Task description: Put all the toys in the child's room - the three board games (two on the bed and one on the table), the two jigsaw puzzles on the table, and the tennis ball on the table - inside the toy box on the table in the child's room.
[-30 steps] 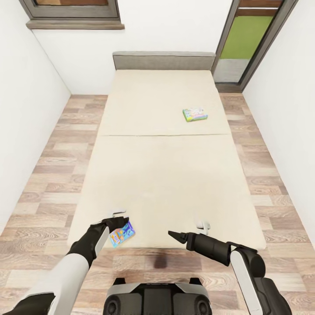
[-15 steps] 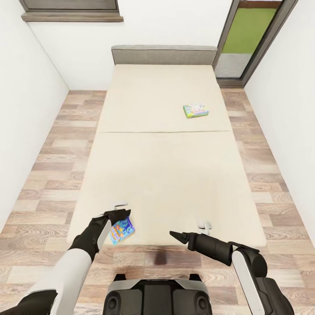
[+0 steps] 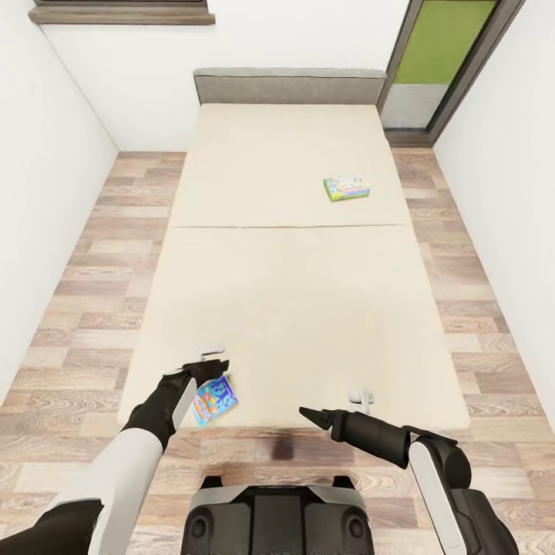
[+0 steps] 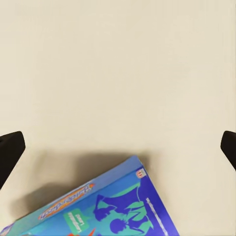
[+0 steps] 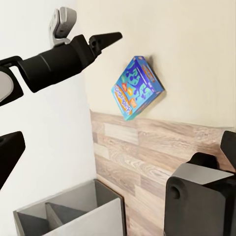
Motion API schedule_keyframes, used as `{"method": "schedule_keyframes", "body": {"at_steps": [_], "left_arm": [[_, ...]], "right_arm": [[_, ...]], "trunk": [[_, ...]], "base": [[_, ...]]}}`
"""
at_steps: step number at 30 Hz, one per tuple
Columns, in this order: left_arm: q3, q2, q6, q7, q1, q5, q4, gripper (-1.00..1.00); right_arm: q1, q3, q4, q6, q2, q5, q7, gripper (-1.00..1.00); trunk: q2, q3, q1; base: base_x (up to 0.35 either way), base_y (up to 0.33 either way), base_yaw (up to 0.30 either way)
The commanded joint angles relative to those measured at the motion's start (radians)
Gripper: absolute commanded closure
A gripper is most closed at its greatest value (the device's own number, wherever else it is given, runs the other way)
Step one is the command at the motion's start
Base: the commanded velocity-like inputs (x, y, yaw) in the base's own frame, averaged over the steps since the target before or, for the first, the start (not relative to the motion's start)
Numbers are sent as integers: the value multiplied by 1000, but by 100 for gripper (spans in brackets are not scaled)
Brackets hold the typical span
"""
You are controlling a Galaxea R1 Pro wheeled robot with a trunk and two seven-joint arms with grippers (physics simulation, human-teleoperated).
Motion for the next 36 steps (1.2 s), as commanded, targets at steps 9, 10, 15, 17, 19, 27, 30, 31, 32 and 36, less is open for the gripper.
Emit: {"method": "schedule_keyframes", "body": {"at_steps": [9, 10, 15, 17, 19, 27, 30, 31, 32, 36], "left_arm": [[3, 0, -1, 0, -2, 1, 0, -100], [2, 0, -2, 0, -2, 1, 0, -100], [0, -1, -6, -1, -2, 0, 0, -100], [-5, -1, -12, -1, -2, 0, 0, -100], [-13, -1, -21, -1, -2, 0, 0, -100], [-55, -1, -37, -1, -2, 1, 1, -100], [-72, -1, -40, 0, -2, 2, 2, -100], [-74, -1, -41, 0, -2, 2, 2, -100], [-76, 0, -41, 0, -2, 2, 3, -100], [-81, 0, -42, 0, -2, 2, 3, -100]], "right_arm": [[-1, -2, 0, 6, 1, 2, 5, -100], [-1, -2, 0, 6, 1, 2, 5, -100], [-1, -2, 0, 6, 1, 2, 5, -100], [-1, -2, 0, 6, 1, 2, 5, -100], [-1, -2, 0, 6, 1, 2, 5, -100], [-1, -2, 0, 6, 1, 2, 5, -100], [-1, -2, 0, 6, 1, 2, 5, -100], [-1, -2, 0, 6, 1, 2, 5, -100], [-1, -2, 0, 6, 1, 2, 5, -100], [-1, -2, 0, 6, 1, 1, 5, -100]], "trunk": [[-2, -16, 0], [-2, -18, 0], [-2, -26, 0], [-2, -29, 0], [-2, -32, 0], [-2, -44, 0], [-2, -46, 0], [-2, -47, 0], [-2, -47, 0], [-2, -48, 0]], "base": [[0, 0, 0], [0, 0, 0], [0, 0, 0], [0, 0, 0], [0, 0, 0], [0, 0, 0], [0, 0, 0], [0, 0, 0], [0, 0, 0], [0, 0, 0]]}}
